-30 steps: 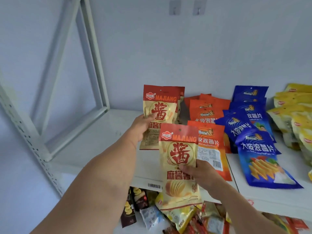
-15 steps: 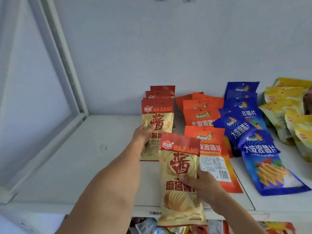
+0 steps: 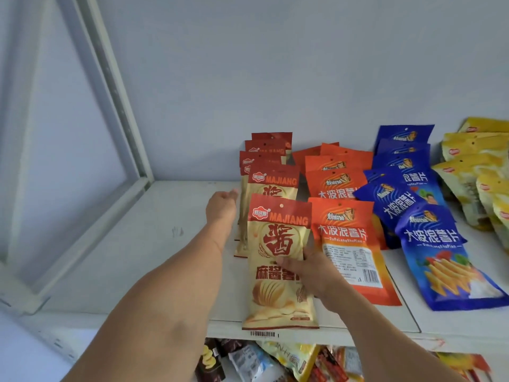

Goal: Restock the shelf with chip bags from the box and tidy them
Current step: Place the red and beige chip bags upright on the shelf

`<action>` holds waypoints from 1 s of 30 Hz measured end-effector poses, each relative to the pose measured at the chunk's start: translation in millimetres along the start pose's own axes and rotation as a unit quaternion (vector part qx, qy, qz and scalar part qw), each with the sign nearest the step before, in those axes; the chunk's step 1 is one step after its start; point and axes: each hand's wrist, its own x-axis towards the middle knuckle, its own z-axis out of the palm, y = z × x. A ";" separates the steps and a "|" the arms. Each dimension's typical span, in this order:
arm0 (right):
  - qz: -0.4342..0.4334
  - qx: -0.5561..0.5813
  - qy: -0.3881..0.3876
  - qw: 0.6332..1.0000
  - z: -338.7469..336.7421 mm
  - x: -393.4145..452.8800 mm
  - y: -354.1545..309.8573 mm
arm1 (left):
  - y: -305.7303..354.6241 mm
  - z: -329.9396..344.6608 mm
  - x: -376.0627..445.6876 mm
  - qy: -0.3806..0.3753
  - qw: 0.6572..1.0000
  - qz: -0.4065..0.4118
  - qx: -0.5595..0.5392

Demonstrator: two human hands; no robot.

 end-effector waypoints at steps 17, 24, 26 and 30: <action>-0.005 -0.129 0.148 0.980 36.2 64.3 5.0 | -38.5 -13.8 -46.9 0.033 0.988 0.108 0.104; 0.015 -0.186 0.231 0.955 43.2 61.4 -0.6 | -41.2 3.4 -42.2 -0.003 0.994 0.086 0.066; 0.013 -0.202 0.265 0.943 45.7 63.2 -1.5 | -37.8 8.4 -40.8 -0.028 0.996 0.061 0.053; 0.017 -0.192 0.254 0.948 45.7 73.0 -10.4 | -32.3 15.7 -35.0 -0.078 0.997 0.020 0.019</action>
